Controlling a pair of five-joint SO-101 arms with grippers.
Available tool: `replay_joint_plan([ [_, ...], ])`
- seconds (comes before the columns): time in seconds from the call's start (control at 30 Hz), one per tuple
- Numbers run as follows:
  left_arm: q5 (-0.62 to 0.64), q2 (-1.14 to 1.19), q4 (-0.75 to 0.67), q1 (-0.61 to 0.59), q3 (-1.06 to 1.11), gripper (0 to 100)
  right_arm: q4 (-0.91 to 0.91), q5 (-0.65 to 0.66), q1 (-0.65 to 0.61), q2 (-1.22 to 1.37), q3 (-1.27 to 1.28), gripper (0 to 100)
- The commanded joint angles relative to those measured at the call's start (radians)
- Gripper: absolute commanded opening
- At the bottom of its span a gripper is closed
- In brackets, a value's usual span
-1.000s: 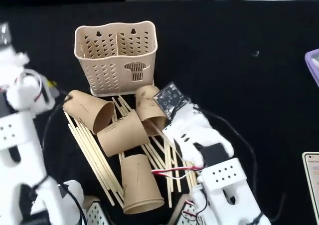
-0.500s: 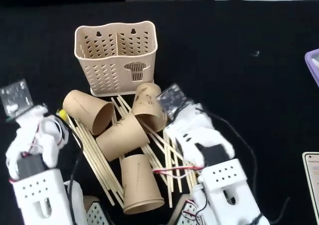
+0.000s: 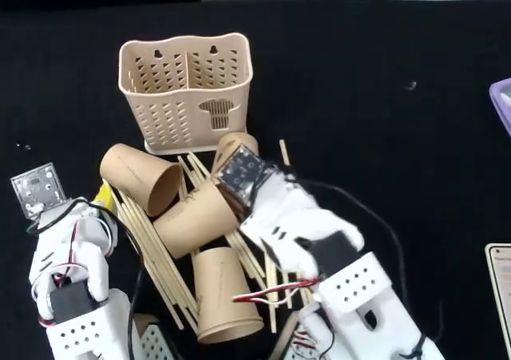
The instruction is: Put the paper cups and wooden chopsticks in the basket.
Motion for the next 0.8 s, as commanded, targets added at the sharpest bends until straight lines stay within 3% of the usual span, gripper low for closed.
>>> replay_joint_plan([
  [0.0, 0.051, -0.005, -0.026, -0.010, -0.008, 22, -0.170, -0.011, -0.028, -0.028, 0.073, 32.5],
  [0.2, 0.054, -0.012, -0.021, -0.010, -0.008, 22, -0.420, -0.006, 0.071, -0.024, 0.219, 32.5],
  [0.4, 0.054, -0.012, -0.021, -0.010, -0.008, 22, -0.514, -0.006, 0.127, -0.022, 0.272, 31.9],
  [0.47, 0.054, -0.012, -0.021, -0.010, -0.008, 22, -0.512, -0.006, 0.132, -0.027, 0.272, 25.3],
  [0.6, 0.054, -0.012, -0.021, -0.010, -0.008, 22, -0.519, -0.006, 0.138, -0.028, 0.262, 0.5],
  [0.77, 0.052, -0.012, -0.021, -0.010, -0.008, 22, -0.377, -0.015, 0.241, -0.031, 0.134, 1.2],
])
